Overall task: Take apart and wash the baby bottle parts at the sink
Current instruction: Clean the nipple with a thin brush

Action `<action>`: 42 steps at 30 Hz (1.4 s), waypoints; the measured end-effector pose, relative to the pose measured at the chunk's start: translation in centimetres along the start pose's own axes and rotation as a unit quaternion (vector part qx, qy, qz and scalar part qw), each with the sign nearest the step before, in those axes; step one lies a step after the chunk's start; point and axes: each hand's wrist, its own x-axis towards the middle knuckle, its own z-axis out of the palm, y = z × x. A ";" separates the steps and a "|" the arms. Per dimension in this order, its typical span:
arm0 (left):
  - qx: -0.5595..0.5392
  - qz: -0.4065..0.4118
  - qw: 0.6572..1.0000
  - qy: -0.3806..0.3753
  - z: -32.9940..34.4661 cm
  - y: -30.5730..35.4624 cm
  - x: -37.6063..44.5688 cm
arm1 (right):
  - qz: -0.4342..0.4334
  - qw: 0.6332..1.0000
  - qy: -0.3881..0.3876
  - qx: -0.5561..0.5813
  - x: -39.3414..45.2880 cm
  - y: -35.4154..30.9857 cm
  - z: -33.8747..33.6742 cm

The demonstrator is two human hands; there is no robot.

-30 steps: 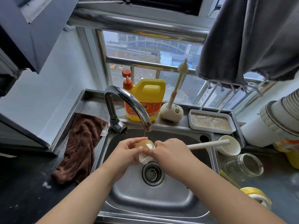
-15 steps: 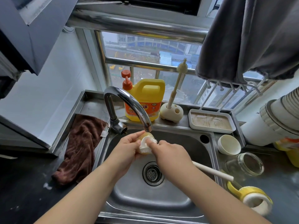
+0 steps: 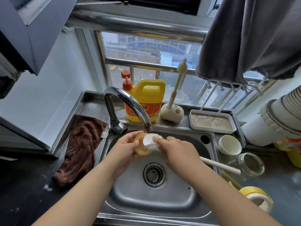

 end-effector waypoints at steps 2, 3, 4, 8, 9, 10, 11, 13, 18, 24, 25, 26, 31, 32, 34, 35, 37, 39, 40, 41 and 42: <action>-0.002 0.006 1.000 0.007 0.0 -0.4 -0.1 | 0.036 0.999 0.012 0.010 -0.1 0.0 0.3; -0.002 0.009 1.000 0.007 0.1 -0.6 -0.2 | 0.044 0.999 0.009 0.007 -0.1 -0.2 0.4; -0.001 0.013 1.000 0.005 0.3 -0.7 -0.3 | 0.048 0.999 0.000 0.002 -0.2 -0.5 0.4; 0.042 0.046 0.998 0.006 1.2 -0.7 -0.3 | 0.035 0.999 -0.030 -0.026 -0.4 -1.8 0.6; 0.057 0.051 0.997 0.010 1.2 -0.7 -0.2 | 0.028 0.999 -0.031 -0.030 -0.4 -1.8 0.7; 0.069 0.054 0.996 0.013 1.1 -0.6 -0.2 | 0.019 0.999 -0.032 -0.036 -0.5 -1.8 0.6; 0.078 0.055 0.995 0.014 1.1 -0.6 -0.2 | 0.007 0.998 -0.032 -0.045 -0.5 -1.7 0.4; 0.099 0.052 0.994 0.015 0.8 -0.8 -0.1 | -0.034 0.996 -0.033 -0.079 -0.4 -1.7 0.0; 0.160 0.037 0.986 0.003 0.3 -1.5 0.0 | -0.143 0.977 -0.043 -0.155 0.2 -1.3 -0.7; 0.173 0.046 0.984 0.004 -0.3 -1.5 0.0 | -0.134 0.985 -0.024 -0.107 0.2 0.2 -1.0; 0.177 0.049 0.983 0.012 -0.4 -1.3 0.1 | -0.094 0.992 -0.014 -0.079 0.1 0.4 -0.7; 0.177 0.051 0.983 0.019 -0.4 -1.1 0.1 | -0.048 0.998 -0.005 -0.042 -0.1 0.5 -0.4; 0.144 0.063 0.987 0.026 0.6 -1.2 -0.3 | 0.041 0.999 -0.031 0.000 -0.7 -1.0 0.7; 0.138 0.067 0.988 0.028 0.7 -1.2 -0.4 | 0.046 0.998 -0.035 -0.017 -0.9 -1.5 0.7; 0.131 0.074 0.988 0.032 0.8 -1.0 -0.4 | 0.024 0.998 -0.038 -0.051 -1.0 -2.3 0.6; 0.135 0.074 0.987 0.034 0.6 -0.9 -0.3 | 0.001 0.997 -0.035 -0.072 -1.2 -2.7 0.3; 0.158 0.075 0.984 0.032 0.3 -0.8 -0.2 | -0.053 0.992 -0.012 -0.112 -1.1 -2.4 0.3; 0.176 0.073 0.981 0.025 0.1 -1.1 -0.3 | -0.080 0.980 -0.010 -0.179 -1.2 -2.3 -0.1; 0.183 0.071 0.980 0.020 0.1 -1.3 -0.3 | -0.098 0.978 -0.019 -0.185 -1.0 -2.1 -0.3; 0.190 0.067 0.979 0.013 0.0 -1.4 -0.4 | -0.131 0.979 -0.028 -0.151 -0.7 -1.6 -0.1; 0.196 0.066 0.978 0.006 -0.1 -1.4 -0.4 | -0.153 0.980 -0.024 -0.123 -0.6 -0.8 -0.1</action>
